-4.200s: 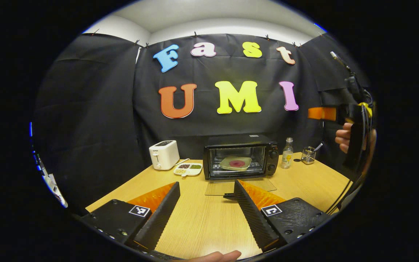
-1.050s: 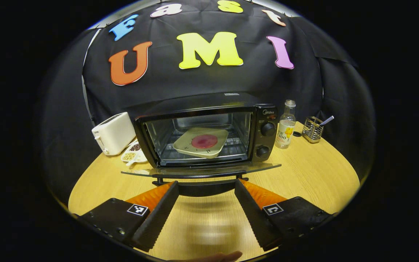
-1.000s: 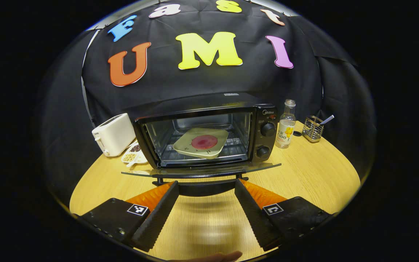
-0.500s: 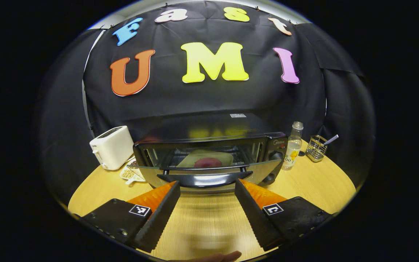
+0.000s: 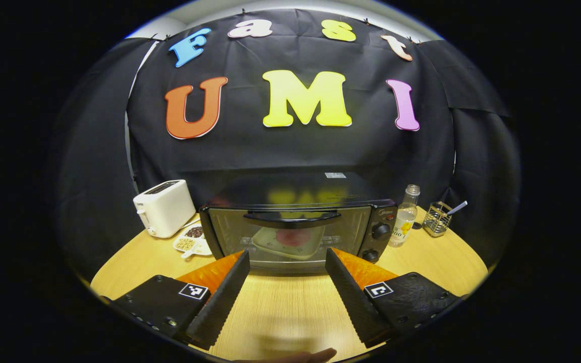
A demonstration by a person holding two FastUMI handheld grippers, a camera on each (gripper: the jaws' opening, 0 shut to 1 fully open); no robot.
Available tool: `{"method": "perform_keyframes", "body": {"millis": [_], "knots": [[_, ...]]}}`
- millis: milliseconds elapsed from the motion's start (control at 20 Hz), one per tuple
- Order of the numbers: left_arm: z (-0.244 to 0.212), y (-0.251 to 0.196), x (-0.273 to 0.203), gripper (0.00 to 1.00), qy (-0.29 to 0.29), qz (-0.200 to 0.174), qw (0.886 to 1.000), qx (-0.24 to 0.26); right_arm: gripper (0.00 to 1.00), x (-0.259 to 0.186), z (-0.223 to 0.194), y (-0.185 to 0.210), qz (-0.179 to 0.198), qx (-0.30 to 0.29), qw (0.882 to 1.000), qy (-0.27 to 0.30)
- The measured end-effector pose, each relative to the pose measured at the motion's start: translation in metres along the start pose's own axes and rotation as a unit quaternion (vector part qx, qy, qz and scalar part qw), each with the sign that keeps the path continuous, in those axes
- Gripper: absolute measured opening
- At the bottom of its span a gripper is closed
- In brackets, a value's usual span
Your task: Open the electric oven with the left hand, put the food in, and close the electric oven.
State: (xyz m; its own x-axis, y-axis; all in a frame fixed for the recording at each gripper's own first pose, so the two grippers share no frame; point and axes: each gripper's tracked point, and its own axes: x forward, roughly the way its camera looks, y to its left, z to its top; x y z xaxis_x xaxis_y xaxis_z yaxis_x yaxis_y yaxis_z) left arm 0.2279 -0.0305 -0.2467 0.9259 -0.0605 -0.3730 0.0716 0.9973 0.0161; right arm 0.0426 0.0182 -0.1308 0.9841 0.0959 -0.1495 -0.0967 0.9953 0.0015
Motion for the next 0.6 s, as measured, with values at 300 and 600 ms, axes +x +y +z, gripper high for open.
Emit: {"method": "perform_keyframes", "body": {"millis": [300,600], "knots": [[0.018,-0.002,-0.097,0.96,-0.055,0.009,0.998,0.005,1.00,-0.026,0.000,0.005,-0.011,0.013,1.000,-0.004],[0.032,0.001,-0.207,0.96,-0.083,-0.006,0.997,-0.004,1.00,-0.067,0.011,0.011,-0.033,0.009,0.999,-0.020]]}}
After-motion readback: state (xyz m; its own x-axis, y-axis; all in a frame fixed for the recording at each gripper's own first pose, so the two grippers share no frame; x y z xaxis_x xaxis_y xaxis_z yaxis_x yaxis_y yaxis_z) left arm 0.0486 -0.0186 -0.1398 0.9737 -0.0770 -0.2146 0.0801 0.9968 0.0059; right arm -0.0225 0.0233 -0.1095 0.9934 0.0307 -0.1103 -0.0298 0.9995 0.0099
